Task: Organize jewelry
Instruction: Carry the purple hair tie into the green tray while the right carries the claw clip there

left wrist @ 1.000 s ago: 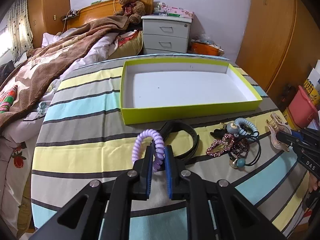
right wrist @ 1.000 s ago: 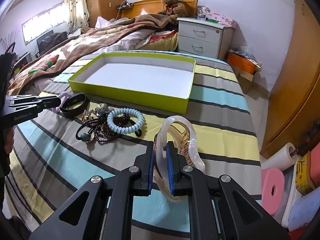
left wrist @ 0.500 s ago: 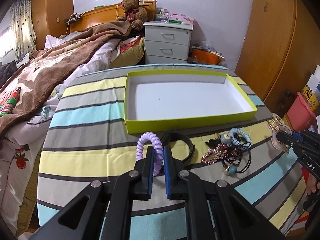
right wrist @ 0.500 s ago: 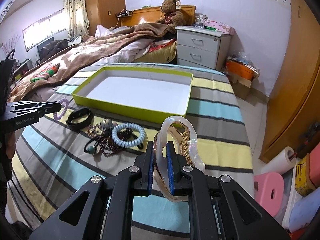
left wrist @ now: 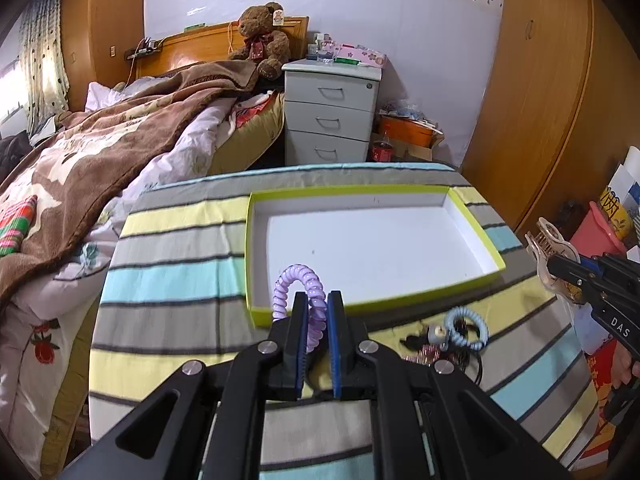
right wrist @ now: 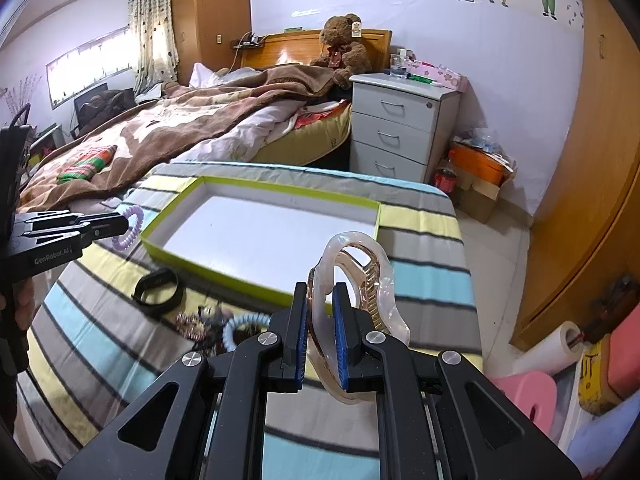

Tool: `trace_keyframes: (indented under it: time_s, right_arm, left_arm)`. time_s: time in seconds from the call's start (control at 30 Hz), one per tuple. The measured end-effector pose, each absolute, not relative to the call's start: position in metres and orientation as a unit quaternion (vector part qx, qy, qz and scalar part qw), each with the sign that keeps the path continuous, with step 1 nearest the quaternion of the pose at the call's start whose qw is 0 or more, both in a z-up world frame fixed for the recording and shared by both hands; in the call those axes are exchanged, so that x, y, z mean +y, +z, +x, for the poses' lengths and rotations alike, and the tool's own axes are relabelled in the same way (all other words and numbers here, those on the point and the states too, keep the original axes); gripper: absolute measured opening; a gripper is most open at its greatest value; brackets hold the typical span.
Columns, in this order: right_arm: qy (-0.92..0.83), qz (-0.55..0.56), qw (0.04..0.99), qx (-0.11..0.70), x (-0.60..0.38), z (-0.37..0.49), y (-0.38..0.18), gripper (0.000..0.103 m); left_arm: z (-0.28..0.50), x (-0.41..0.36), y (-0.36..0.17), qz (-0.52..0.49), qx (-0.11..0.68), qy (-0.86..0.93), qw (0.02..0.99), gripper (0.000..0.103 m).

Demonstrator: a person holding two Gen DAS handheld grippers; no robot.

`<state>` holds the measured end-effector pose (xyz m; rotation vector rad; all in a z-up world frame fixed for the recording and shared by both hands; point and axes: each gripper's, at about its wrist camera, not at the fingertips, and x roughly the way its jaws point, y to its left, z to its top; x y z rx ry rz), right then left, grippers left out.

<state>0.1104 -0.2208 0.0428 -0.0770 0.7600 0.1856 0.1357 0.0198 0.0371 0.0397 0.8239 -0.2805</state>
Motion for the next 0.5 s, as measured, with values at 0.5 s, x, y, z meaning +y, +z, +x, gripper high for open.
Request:
trace_keyframes:
  time_s: [0.5]
  right_arm:
    - [0.077, -0.027, 0.915, 0.396, -0.219, 0.182, 0.029, 0.012]
  left_arm:
    - [0.204, 0.007, 0.032, -0.008, 0.410, -0.142, 0.901, 0.010]
